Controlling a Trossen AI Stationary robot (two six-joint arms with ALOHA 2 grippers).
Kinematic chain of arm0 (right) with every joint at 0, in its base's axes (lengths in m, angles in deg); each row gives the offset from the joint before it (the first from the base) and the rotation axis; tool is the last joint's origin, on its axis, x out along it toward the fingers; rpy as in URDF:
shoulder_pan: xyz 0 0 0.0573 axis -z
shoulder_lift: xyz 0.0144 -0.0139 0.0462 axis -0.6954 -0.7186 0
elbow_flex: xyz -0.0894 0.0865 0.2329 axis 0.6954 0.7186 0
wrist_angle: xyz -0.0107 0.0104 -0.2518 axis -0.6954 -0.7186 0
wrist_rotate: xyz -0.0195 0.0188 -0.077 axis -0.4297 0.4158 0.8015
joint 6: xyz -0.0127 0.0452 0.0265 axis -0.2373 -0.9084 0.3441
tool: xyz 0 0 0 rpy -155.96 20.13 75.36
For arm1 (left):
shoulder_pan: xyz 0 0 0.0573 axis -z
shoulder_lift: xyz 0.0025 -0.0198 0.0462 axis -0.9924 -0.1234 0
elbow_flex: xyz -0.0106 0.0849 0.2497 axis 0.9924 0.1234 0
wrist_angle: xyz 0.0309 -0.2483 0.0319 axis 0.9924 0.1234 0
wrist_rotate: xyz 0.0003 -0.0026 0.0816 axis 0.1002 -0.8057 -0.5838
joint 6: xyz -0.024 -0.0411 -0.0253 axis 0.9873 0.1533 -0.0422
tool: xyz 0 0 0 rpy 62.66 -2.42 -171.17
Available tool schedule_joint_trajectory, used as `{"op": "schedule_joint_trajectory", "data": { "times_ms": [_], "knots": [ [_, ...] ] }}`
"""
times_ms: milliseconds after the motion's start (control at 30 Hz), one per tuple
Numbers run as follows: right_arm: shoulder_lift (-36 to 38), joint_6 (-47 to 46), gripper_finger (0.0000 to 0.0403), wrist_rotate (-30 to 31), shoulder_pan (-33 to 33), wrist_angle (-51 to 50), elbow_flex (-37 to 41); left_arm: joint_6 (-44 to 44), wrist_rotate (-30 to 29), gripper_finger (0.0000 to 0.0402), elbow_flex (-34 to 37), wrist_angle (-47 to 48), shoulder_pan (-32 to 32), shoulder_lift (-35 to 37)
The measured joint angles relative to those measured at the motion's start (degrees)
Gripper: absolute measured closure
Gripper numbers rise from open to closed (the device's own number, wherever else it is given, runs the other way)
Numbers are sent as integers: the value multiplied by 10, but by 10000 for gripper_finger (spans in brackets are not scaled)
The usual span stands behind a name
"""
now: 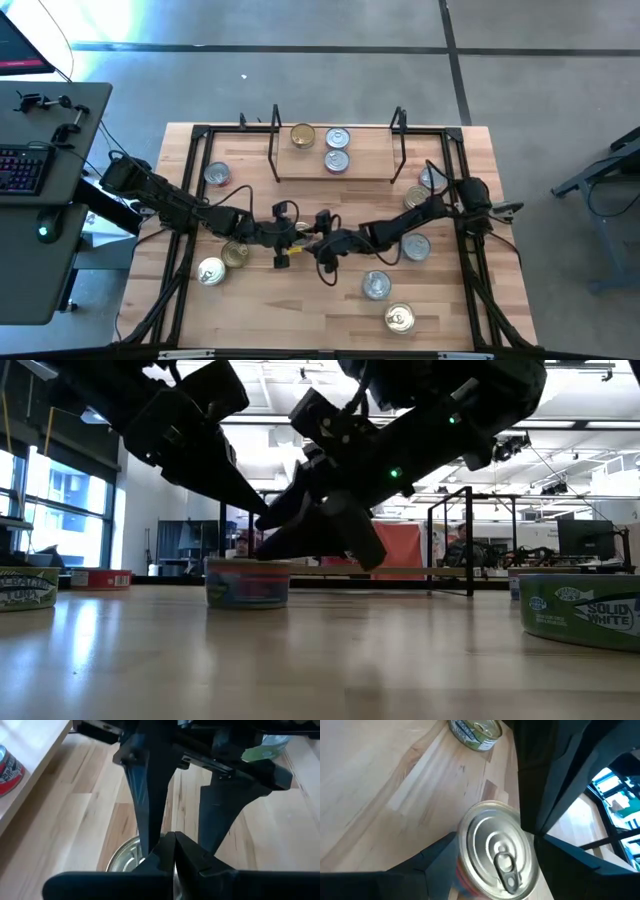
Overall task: Stack canned seafood by type on shelf
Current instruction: Put the blue-pink tuna can on the shelf
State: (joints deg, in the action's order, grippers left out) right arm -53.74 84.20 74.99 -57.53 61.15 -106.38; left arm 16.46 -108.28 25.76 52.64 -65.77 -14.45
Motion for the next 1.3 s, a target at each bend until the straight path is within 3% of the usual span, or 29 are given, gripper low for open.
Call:
{"op": "schedule_joint_trajectory", "data": {
  "times_ms": [200, 267, 367, 500, 700, 833, 933, 1033, 1133, 1233, 1300],
  "knots": [
    [0, -3, 151, -5, 4, -5, 0, -31, 0, 401, 0, -5, 1, 2],
    [5, -23, 151, 32, 0, -15, 0, -38, 0, 401, 0, 28, 7, 13],
    [37, -85, 151, 98, -12, -72, 0, -36, 0, 402, -1, 101, 16, 33],
    [93, -215, 151, 108, -21, -176, -1, -67, 3, 392, -1, 164, 29, 33],
    [110, -303, 151, 76, -31, -212, 2, -282, -3, 319, 0, 107, 40, -15],
    [110, -303, 151, 70, -54, -200, 2, -357, -23, 263, 2, 63, 39, -64],
    [110, -291, 151, 95, -76, -191, 2, -374, -43, 244, 1, 45, 37, -93],
    [110, -287, 151, 132, -91, -191, 2, -365, -53, 264, 0, 14, 33, -119],
    [110, -286, 151, 171, -99, -177, 2, -359, -75, 318, 0, -29, 33, -131],
    [110, -288, 151, 171, -99, -181, 2, -358, -73, 380, 1, -48, 32, -130],
    [110, -288, 151, 170, -99, -179, 2, -356, -69, 392, 2, -52, 27, -127]
  ]
}}
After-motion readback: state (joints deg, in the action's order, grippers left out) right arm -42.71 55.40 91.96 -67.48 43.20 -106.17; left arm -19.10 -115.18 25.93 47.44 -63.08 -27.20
